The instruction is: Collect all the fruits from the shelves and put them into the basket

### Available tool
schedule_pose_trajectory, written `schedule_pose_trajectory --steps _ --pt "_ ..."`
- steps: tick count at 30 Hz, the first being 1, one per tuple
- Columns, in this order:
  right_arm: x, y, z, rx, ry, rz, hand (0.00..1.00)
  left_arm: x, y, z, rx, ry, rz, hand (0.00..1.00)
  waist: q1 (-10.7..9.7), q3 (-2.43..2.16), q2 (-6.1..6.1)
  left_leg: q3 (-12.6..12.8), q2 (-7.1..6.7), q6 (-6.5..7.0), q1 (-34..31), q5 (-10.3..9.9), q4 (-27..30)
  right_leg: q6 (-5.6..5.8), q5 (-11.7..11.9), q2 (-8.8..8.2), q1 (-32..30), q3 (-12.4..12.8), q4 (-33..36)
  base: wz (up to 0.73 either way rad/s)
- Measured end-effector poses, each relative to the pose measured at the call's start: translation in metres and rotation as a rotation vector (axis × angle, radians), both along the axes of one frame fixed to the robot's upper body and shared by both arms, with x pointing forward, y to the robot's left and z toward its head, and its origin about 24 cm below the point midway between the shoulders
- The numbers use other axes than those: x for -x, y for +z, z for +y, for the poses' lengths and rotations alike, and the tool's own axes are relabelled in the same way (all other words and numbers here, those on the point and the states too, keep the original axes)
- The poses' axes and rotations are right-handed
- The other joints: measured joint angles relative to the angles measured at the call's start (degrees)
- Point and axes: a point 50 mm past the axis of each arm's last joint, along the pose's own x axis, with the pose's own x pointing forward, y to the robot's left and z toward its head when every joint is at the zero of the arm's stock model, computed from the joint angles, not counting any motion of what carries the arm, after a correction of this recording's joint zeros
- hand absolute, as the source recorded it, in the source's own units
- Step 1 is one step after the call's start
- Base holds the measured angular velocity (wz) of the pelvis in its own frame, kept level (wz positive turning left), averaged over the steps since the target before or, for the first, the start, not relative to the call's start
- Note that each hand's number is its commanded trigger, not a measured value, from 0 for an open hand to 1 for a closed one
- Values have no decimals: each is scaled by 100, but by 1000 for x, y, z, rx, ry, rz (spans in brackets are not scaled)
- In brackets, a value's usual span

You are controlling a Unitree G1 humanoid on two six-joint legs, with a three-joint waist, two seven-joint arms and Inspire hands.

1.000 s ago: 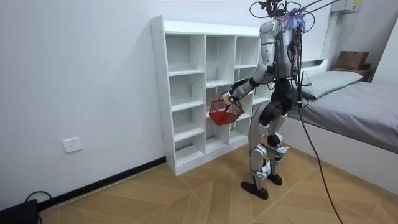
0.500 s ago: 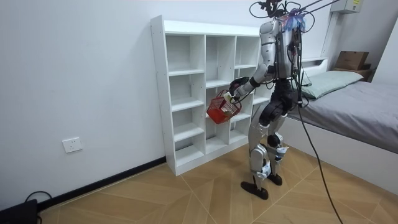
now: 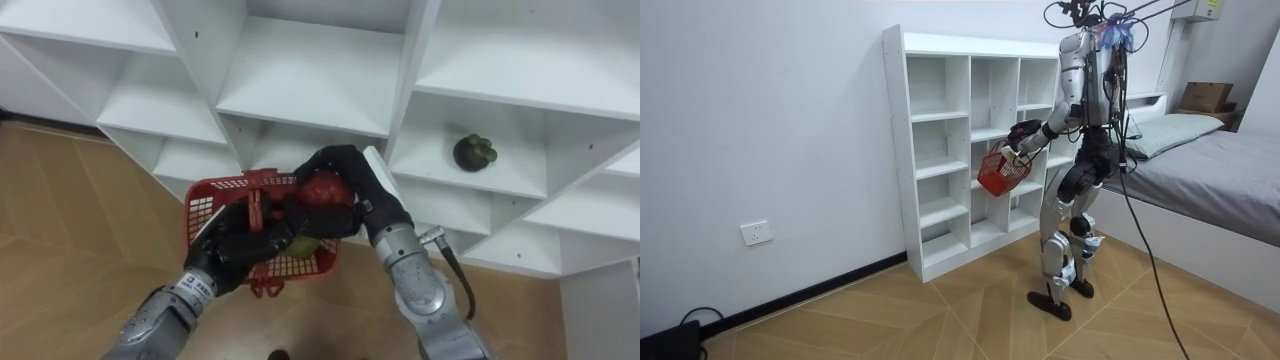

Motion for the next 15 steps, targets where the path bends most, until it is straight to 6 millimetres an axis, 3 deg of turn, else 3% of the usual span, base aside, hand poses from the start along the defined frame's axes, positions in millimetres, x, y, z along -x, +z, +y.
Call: schedule_pose_trajectory --steps 5,15 --pt "0 0 0 -69 -18 21 100 1 -1 -3 96 13 40 100 -2 3 4 0 0 0 -28 0 -2 0 0 -9 -30 4 -10 0" --pt "-1 0 0 -108 -22 36 100 0 3 -4 100 4 27 100 -6 3 8 2 2 -5 -43 -3 -36 -1 1 -1 -38 3 -50 0"
